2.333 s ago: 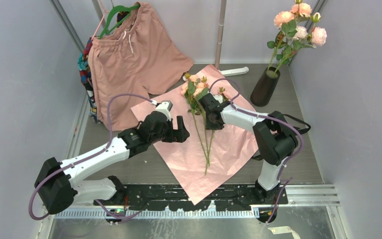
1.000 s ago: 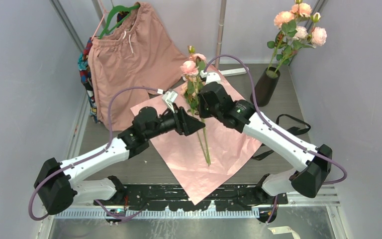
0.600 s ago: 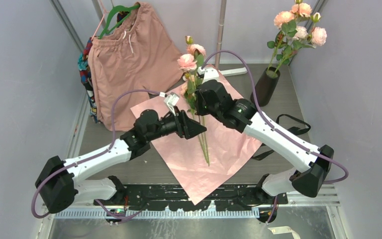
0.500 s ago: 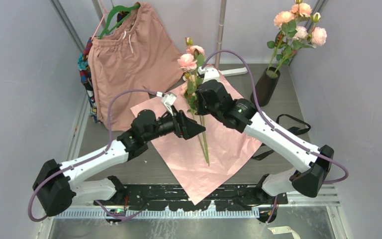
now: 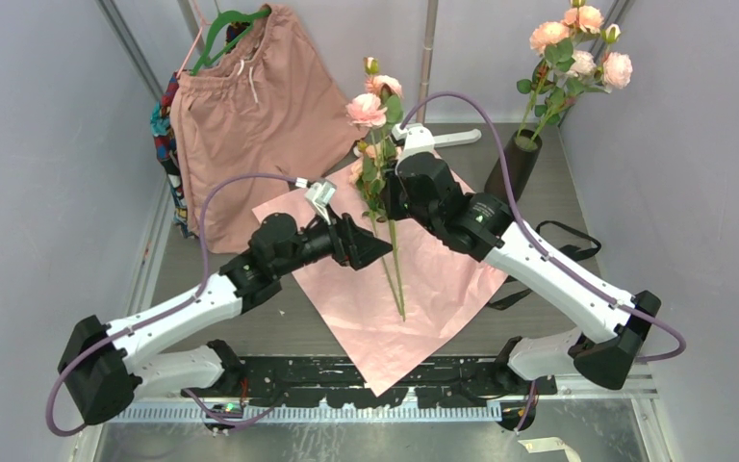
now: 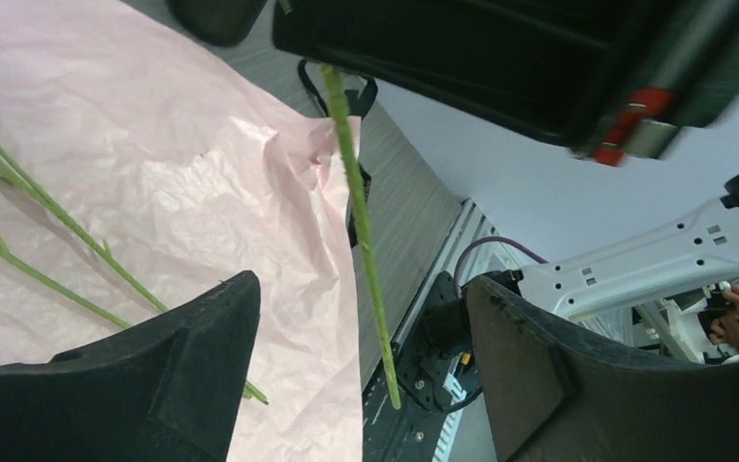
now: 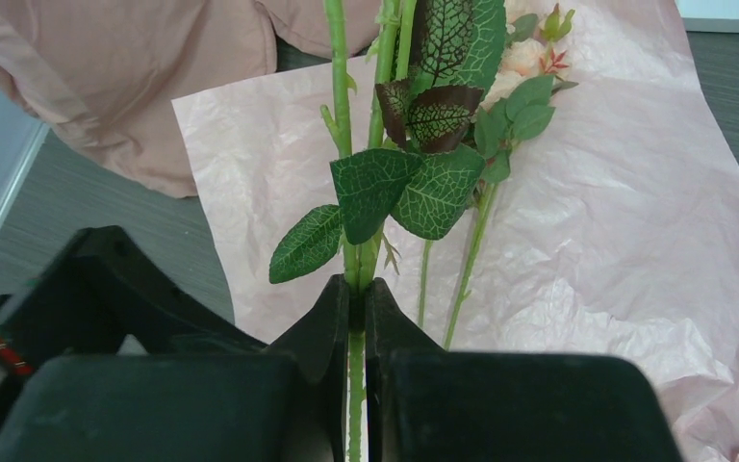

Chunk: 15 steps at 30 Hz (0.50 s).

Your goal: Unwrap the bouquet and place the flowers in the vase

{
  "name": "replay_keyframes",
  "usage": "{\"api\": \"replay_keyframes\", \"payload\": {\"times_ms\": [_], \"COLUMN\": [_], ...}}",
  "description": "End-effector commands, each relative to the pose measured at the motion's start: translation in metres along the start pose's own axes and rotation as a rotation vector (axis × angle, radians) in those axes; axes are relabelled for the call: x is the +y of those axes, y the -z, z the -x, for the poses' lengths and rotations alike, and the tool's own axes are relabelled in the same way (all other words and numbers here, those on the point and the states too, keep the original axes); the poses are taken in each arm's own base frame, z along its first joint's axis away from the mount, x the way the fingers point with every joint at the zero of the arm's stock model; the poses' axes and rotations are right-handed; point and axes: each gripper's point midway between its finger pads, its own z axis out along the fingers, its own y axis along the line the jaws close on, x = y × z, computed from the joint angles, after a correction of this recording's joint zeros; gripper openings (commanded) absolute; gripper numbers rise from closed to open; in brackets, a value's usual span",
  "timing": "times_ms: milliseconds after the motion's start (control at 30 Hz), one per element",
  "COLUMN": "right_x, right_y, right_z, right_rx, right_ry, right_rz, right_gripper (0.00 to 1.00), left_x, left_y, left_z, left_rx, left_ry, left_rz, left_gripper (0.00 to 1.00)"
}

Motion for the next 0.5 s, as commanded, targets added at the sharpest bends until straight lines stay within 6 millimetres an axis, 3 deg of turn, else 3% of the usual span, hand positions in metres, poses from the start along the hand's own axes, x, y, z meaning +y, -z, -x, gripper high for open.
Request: {"api": "replay_keyframes", "payload": {"times_ms": [0,167,467], "right_x": [0.020,0.025,0.027], "right_y": [0.021,0.028,0.035], "right_z": [0.037,0.039,0.040], "right_rx": [-0.105,-0.112,-0.120], "right_ry": [-0.051,-0.053,-0.054], "right_rz": [0.090,0.116,0.131], "right_gripper": [0.01,0.01,0.01], "left_x": [-0.005,-0.010,-0.009], "left_y": [-0.012,-0.015,-0.016], "left_z": [0.010,0.017,0.018], "left_rx": [-0.047,-0.065,-0.060], "left_ry": [0.016,0.020,0.015], "left_rz": [-0.046,-0.060,-0.044], "left_gripper": [0.77,0.61,0.01]}}
